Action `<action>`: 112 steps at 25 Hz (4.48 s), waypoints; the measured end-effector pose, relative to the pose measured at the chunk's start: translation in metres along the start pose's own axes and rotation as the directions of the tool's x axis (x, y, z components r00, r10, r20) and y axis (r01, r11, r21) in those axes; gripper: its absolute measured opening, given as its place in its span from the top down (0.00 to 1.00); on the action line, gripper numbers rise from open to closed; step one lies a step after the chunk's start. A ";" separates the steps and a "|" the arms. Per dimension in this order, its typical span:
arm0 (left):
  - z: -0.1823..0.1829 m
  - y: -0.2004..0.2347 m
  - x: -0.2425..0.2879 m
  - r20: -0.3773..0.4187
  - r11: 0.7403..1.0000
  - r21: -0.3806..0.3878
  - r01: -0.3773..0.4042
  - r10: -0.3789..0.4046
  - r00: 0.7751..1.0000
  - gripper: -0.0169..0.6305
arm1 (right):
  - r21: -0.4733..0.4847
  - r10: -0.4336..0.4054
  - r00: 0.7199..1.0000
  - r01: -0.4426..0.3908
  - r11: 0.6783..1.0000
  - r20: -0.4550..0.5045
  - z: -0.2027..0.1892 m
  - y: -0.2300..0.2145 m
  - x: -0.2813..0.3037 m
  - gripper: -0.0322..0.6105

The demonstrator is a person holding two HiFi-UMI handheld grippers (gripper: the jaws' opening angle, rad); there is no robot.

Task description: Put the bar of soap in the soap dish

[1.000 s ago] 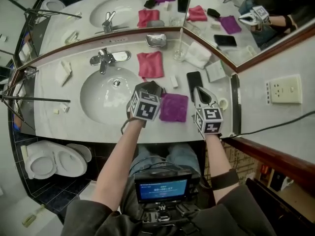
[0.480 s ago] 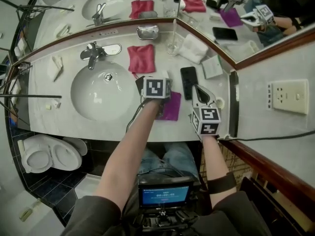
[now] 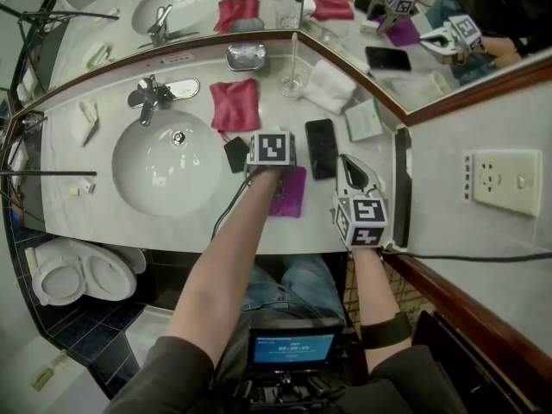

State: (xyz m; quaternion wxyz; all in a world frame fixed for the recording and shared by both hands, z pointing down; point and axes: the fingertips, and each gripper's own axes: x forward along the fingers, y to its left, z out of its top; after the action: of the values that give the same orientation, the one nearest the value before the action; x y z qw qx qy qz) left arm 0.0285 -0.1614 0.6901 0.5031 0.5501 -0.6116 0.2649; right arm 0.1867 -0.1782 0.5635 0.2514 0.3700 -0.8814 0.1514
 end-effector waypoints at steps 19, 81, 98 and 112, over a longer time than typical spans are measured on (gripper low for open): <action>0.035 0.010 -0.017 0.182 0.995 -0.056 0.079 -0.068 0.981 0.81 | -0.015 0.041 0.999 -0.041 0.999 0.004 0.008 0.019 0.019 0.92; 0.219 0.110 -0.053 0.638 0.556 -0.596 0.579 -0.110 0.762 0.58 | -0.084 0.138 0.990 -0.136 0.987 0.019 0.038 0.071 0.034 0.93; 0.175 0.092 -0.190 0.689 0.747 -0.340 0.572 -0.216 0.692 0.97 | -0.060 0.102 0.992 -0.098 0.993 0.068 0.064 0.094 0.019 0.92; 0.085 0.106 -0.295 0.636 0.963 0.210 0.168 -0.265 0.724 0.97 | -0.057 0.020 0.998 -0.016 0.998 0.065 0.068 0.104 -0.016 0.92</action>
State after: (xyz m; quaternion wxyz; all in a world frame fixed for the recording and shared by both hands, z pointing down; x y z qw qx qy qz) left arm -0.1318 -0.0894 0.4172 0.2434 0.7090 -0.6610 0.0348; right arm 0.0985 -0.1290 0.4896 0.2312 0.3595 -0.8965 0.1163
